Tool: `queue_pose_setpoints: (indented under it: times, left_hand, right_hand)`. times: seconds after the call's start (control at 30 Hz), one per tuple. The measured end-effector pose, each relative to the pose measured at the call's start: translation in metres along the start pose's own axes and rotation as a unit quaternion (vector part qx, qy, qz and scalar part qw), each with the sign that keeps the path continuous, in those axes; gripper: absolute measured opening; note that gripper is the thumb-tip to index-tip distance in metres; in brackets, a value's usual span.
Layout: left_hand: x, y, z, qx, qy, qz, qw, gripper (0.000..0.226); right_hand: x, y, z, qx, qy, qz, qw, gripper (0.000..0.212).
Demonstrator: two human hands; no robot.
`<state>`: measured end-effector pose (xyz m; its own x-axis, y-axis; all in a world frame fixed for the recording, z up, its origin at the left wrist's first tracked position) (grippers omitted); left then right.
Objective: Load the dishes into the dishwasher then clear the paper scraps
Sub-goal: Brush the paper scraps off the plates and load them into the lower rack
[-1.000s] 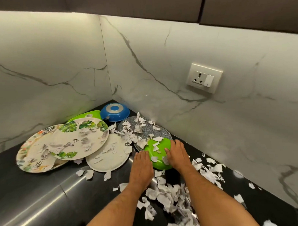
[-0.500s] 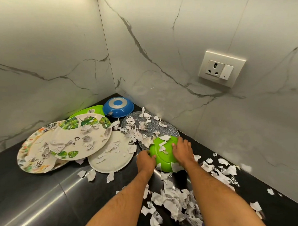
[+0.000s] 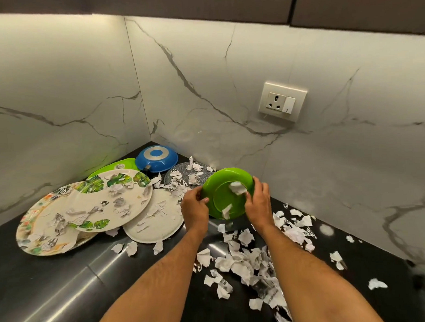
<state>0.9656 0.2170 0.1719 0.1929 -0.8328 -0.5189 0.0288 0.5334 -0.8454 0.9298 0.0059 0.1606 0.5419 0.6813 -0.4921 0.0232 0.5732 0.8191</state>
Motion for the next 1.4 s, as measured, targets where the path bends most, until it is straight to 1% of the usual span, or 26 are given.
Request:
queue_pose_setpoints:
  times: [0.2, 0.43, 0.57, 0.67, 0.87, 1.1, 1.27, 1.4]
  left_hand:
    - [-0.047, -0.013, -0.039, 0.088, -0.005, -0.019, 0.996, 0.045]
    - [-0.113, -0.006, -0.107, 0.153, -0.007, -0.017, 0.988, 0.044]
    - [-0.140, 0.015, -0.153, 0.176, 0.025, -0.023, 0.984, 0.053]
    - [-0.145, 0.028, -0.189, 0.192, 0.055, -0.018, 0.980, 0.052]
    - [-0.124, 0.037, -0.290, 0.221, 0.136, -0.012, 0.966, 0.044]
    - [-0.083, 0.059, -0.435, 0.296, 0.226, -0.002, 0.928, 0.028]
    - [-0.055, 0.087, -0.567, 0.358, 0.297, 0.002, 0.885, 0.028]
    - [-0.030, 0.111, -0.676, 0.391, 0.371, 0.008, 0.842, 0.031]
  right_hand:
    - [-0.032, 0.038, -0.069, -0.024, -0.065, 0.004, 0.998, 0.053]
    - [-0.056, 0.082, -0.170, -0.041, -0.115, -0.007, 0.993, 0.054]
    - [-0.067, 0.095, -0.251, -0.027, -0.131, -0.012, 0.991, 0.053]
    - [-0.081, 0.096, -0.309, -0.005, -0.147, -0.005, 0.989, 0.055]
    - [-0.130, 0.069, -0.423, 0.054, -0.181, -0.001, 0.982, 0.052]
    - [-0.199, 0.017, -0.569, 0.095, -0.241, -0.030, 0.966, 0.047]
    - [-0.239, -0.038, -0.701, 0.167, -0.289, -0.052, 0.941, 0.047]
    - [-0.278, -0.082, -0.807, 0.230, -0.322, -0.063, 0.916, 0.049]
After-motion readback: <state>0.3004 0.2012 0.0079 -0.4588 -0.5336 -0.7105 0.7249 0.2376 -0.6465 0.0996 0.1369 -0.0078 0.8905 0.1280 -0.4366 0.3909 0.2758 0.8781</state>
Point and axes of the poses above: each hand's wrist, its own z-axis towards the middle knuckle, its own x-axis out of the palm, y = z × x, the point moved 5 cm from there along z, towards the middle knuckle, and after that the axes turned 11 degrees about z, right-handed, at the moved point
